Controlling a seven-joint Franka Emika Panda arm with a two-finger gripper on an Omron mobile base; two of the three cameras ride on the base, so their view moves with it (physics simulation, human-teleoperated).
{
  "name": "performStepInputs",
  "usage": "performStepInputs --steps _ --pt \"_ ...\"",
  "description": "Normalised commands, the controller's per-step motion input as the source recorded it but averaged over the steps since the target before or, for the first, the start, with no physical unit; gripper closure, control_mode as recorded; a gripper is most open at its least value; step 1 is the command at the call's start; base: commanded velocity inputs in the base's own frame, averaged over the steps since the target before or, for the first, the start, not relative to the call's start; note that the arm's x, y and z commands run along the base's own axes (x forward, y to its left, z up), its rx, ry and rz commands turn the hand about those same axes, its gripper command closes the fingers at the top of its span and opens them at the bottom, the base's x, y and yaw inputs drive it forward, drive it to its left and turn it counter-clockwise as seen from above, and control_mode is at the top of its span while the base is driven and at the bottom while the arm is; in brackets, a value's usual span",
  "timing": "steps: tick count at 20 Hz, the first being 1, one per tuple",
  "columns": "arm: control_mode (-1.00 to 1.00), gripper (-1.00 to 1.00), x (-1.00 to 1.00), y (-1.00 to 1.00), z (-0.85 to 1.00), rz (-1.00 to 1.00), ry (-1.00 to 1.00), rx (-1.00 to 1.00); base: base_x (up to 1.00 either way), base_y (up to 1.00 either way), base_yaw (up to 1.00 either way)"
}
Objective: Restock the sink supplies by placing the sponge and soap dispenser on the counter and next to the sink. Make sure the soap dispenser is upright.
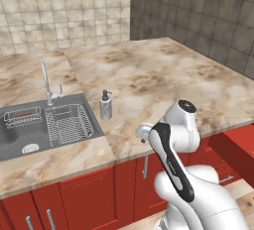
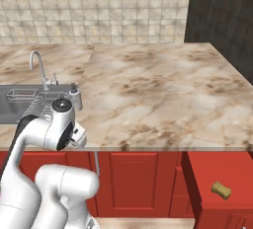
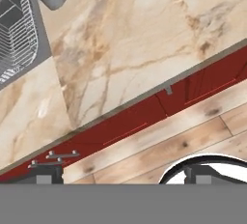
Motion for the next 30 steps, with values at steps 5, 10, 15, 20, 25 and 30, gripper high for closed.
performStepInputs --steps 5,10,15,20,25,30 --pt "1.00 -1.00 -0.16 -0.30 0.00 0.00 0.00 0.03 -0.44 -0.60 0.00" --pt "1.00 -1.00 0.00 0.00 0.00 0.00 0.00 0.00 -0.73 -1.00 0.00" --pt "1.00 -1.00 0.00 0.00 0.00 0.00 0.00 0.00 -0.19 -1.00 0.00" --pt "1.00 -1.00 0.00 0.00 0.00 0.00 0.00 0.00 0.25 -1.00 0.04" --pt "1.00 -1.00 0.00 0.00 0.00 0.00 0.00 0.00 0.13 -0.91 0.17" --pt "1.00 -1.00 0.00 0.00 0.00 0.00 0.00 0.00 0.57 -0.32 0.28"
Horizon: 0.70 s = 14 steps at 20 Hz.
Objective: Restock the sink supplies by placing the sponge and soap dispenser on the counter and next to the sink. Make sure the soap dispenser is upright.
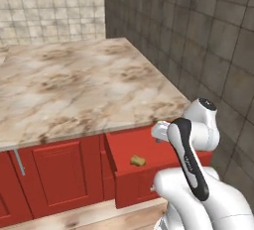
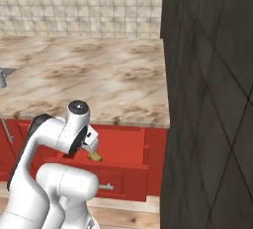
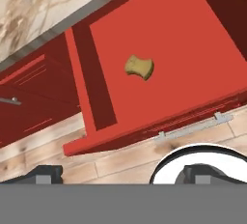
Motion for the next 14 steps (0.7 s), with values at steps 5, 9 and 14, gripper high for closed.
performStepInputs --steps 5,9,14 --pt "1.00 -1.00 0.00 0.00 0.00 0.00 0.00 0.00 0.33 -0.24 0.27" --pt "-1.00 -1.00 0.00 -0.21 -0.17 0.06 0.01 0.00 -0.01 -0.25 0.08" --pt "-1.00 -1.00 0.60 -0.09 -0.70 0.13 0.23 -0.04 0.00 0.00 0.00"
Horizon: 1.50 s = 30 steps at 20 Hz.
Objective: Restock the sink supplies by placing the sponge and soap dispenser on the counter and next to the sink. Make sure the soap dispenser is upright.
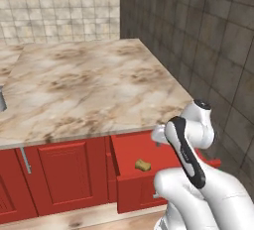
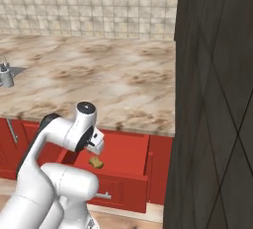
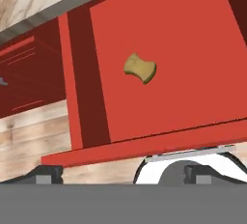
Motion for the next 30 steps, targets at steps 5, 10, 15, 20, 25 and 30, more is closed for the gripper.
performStepInputs --steps 5,10,15,20,25,30 --pt "-1.00 -1.00 0.90 0.00 -0.56 0.16 0.22 -0.05 0.00 0.00 0.00" --pt "-1.00 -1.00 0.58 0.03 -0.71 0.18 0.20 -0.09 0.00 0.00 0.00" --pt "-1.00 -1.00 0.43 0.07 -0.51 0.15 0.01 -0.04 0.00 0.00 0.00" --pt "-1.00 -1.00 0.17 0.01 -0.55 0.15 -0.01 -0.01 0.00 0.00 0.00" --pt "-1.00 -1.00 0.00 0.17 -0.52 0.08 -0.05 -0.05 0.00 0.00 0.00" --pt "-1.00 -1.00 0.00 0.16 -0.52 0.04 -0.08 -0.09 0.00 0.00 0.00"
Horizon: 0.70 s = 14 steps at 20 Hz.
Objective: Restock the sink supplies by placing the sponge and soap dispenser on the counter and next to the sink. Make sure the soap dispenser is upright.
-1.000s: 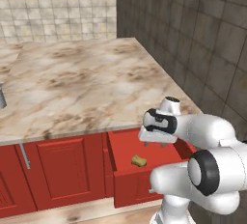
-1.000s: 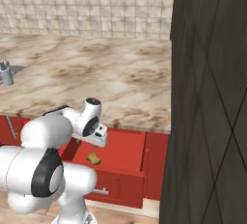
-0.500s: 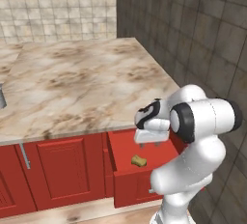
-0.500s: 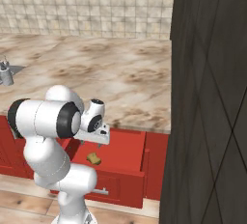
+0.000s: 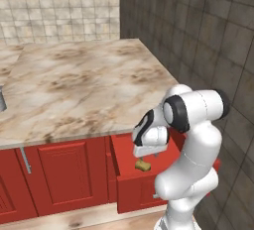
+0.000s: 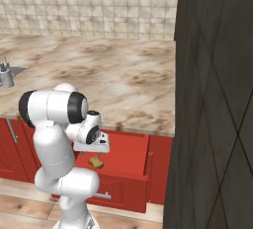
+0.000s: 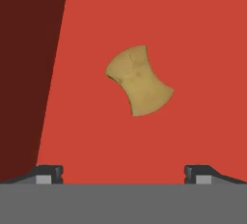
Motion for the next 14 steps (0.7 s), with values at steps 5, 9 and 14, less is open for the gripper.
performStepInputs --steps 5,9,14 --pt "-1.00 -1.00 0.02 0.06 -0.23 0.02 -0.08 -0.02 0.00 0.00 0.00" --pt "-1.00 -1.00 0.06 0.00 -0.16 0.03 -0.02 0.00 0.00 0.00 0.00" --pt "-1.00 -1.00 0.04 0.06 -0.27 0.06 0.00 -0.01 0.00 0.00 0.00"
